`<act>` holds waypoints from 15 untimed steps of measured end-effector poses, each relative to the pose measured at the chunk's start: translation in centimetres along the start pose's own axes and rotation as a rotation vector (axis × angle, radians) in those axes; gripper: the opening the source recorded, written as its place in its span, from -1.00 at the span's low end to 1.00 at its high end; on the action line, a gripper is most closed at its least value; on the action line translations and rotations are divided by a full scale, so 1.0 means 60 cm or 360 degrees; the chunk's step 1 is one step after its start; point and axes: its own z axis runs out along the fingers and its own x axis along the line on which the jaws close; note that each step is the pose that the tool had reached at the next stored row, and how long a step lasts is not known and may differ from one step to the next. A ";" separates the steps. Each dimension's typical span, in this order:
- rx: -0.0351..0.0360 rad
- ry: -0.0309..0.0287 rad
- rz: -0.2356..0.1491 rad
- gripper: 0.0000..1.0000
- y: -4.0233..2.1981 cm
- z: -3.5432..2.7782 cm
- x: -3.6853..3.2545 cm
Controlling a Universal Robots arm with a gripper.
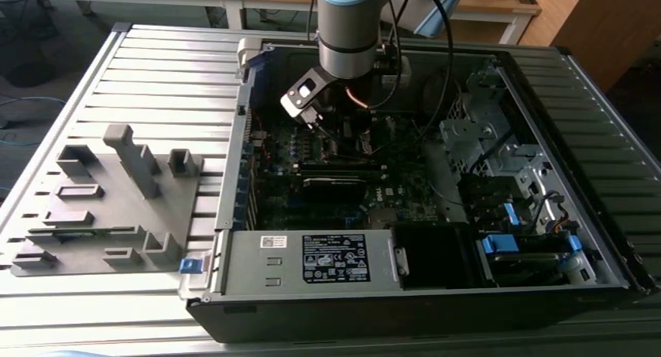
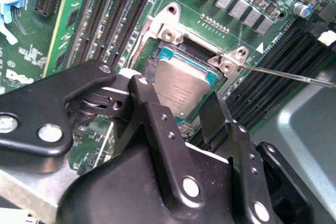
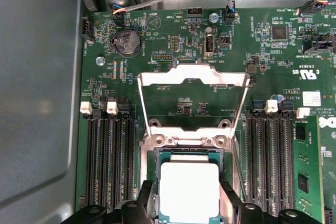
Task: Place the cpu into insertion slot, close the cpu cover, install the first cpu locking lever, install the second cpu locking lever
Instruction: 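Place the cpu into insertion slot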
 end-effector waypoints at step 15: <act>0.0000 0.00041 0.0000 0.15 0.001 -0.006 0.001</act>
